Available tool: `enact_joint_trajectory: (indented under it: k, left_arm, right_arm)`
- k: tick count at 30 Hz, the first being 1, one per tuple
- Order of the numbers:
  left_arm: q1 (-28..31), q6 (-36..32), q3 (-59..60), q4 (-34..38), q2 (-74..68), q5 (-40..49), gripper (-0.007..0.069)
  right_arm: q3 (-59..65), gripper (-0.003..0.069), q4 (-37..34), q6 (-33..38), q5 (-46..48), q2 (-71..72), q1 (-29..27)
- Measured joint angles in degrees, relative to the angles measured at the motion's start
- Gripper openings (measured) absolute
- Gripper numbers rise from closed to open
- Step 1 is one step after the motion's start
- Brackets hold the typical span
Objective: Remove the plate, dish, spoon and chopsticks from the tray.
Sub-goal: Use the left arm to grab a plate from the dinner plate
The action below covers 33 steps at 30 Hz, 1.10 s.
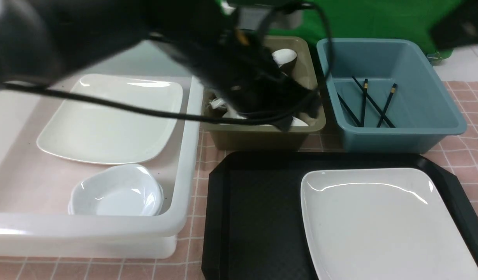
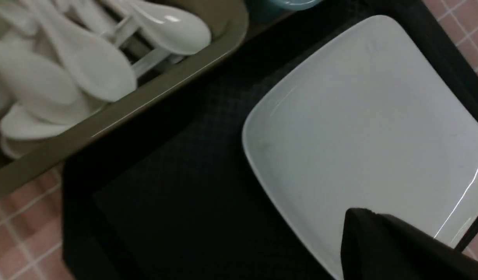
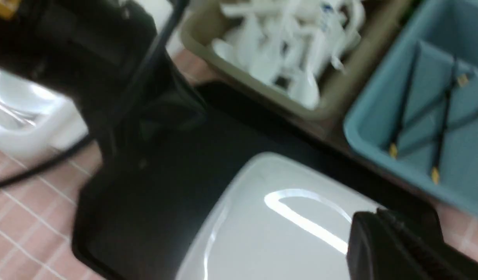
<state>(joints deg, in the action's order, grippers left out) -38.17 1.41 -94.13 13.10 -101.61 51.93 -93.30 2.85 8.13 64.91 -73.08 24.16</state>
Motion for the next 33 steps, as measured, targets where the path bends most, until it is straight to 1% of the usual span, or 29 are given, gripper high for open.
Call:
enact_joint_trajectory:
  k: [3, 5, 7, 8, 10, 14, 16, 18, 22, 26, 29, 30, 31, 32, 33]
  left_arm:
    - [-1.1, 0.0, -4.5, 0.2, -6.6, 0.4, 0.0057]
    - [-1.4, 0.0, -5.8, 0.2, -10.6, 0.4, 0.0116]
    - [-1.4, 0.2, -6.7, 0.0, -14.3, 0.1, 0.0193]
    - [-1.4, 0.4, -7.0, -0.3, -16.9, -0.8, 0.0262]
    - [-1.4, 0.5, -7.2, -0.5, -19.7, -2.7, 0.0353]
    - [-1.4, 0.5, -7.2, -0.2, -23.5, -6.3, 0.0504]
    - [-1.4, 0.3, -7.2, 0.4, -25.2, -8.0, 0.0555]
    - [-1.4, 0.2, -7.2, 0.9, -26.2, -8.7, 0.0575]
    - [-1.4, -1.4, -7.2, 3.9, -27.7, -9.6, 0.0569]
    - [-1.4, -3.1, -7.6, 6.6, -28.5, -10.4, 0.0509]
    - [-1.4, -3.6, -7.8, 6.8, -28.9, -10.6, 0.043]
    - [-1.4, -3.6, -7.8, 6.7, -29.0, -10.8, 0.0381]
    - [-1.4, -4.0, -7.8, 6.4, -29.2, -11.1, 0.0298]
    - [-1.4, -4.0, -7.8, 6.4, -29.2, -11.1, 0.0286]
    - [-1.4, -4.1, -7.8, 6.4, -29.3, -11.2, 0.025]
  right_arm:
    - [10.7, 0.0031, 0.0, -0.1, 0.0, 6.3, -4.0]
    - [15.6, 0.0031, 0.1, -0.2, -0.1, 9.9, -5.6]
    - [21.9, 0.0031, 0.1, -0.4, -0.1, 14.1, -6.9]
    - [25.9, 0.0031, 0.1, -0.6, -0.1, 16.6, -7.3]
    - [29.0, 0.0031, 0.1, -1.2, -0.2, 19.3, -7.4]
    - [32.2, 0.0031, 0.0, -1.8, -0.2, 22.2, -7.4]
    - [32.3, 0.003, 0.0, -1.9, -0.2, 22.6, -7.4]
    - [32.4, 0.003, 0.0, -1.9, -0.2, 22.6, -7.4]
    - [32.6, 0.003, 0.0, -1.9, -0.3, 22.6, -7.4]
    - [32.6, 0.003, 0.0, -1.9, -1.4, 22.6, -7.4]
    - [32.6, 0.003, 0.0, -1.8, -2.0, 22.6, -7.4]
    - [32.6, 0.003, 0.0, -1.8, -2.0, 22.6, -7.4]
    - [32.6, 0.003, 0.0, -1.8, -2.1, 22.6, -7.4]
    - [32.6, 0.003, 0.0, -1.8, -2.1, 22.6, -7.4]
    - [32.6, 0.003, 0.0, -1.8, -2.3, 22.6, -7.4]
